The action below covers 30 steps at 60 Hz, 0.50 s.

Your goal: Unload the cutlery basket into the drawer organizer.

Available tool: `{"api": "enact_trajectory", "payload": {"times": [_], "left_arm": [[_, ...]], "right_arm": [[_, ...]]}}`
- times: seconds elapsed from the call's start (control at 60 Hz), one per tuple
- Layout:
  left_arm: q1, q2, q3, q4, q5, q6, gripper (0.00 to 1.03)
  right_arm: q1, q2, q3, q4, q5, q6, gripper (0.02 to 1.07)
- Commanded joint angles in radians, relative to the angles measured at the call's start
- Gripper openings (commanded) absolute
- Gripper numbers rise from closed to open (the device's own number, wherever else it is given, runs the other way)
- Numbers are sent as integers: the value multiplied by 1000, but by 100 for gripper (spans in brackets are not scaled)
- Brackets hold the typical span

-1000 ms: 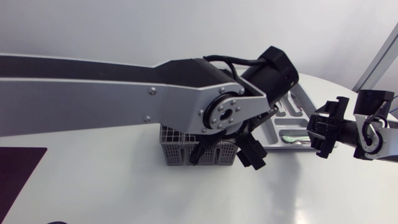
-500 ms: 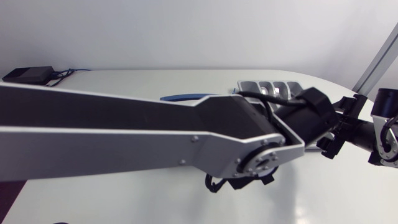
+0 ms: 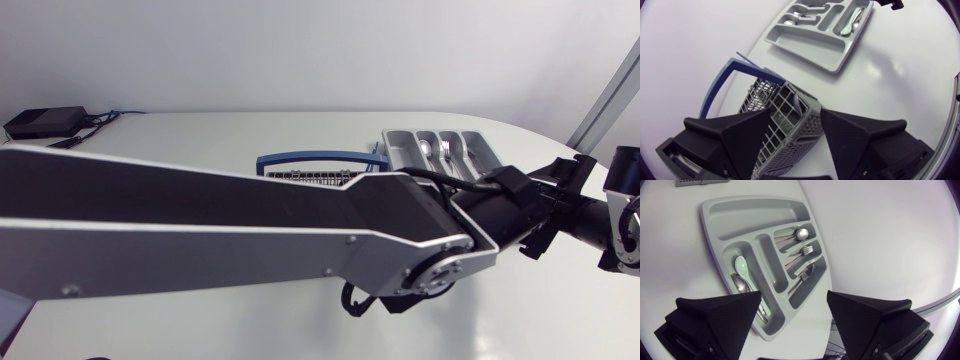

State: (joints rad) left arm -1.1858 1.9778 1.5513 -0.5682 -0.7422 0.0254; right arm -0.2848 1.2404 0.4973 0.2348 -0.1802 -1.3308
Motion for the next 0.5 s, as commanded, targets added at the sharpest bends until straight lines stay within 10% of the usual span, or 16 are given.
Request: {"api": "enact_trajectory", "payload": {"times": [0.0,0.483], "left_arm": [[5,15,21,-12,-16,-30,55],[15,32,23,-10,-16,-38,24]], "right_arm": [[-7,-10,-14,-11,-5,8,97],[-8,-16,-19,-22,-7,1,97]]}}
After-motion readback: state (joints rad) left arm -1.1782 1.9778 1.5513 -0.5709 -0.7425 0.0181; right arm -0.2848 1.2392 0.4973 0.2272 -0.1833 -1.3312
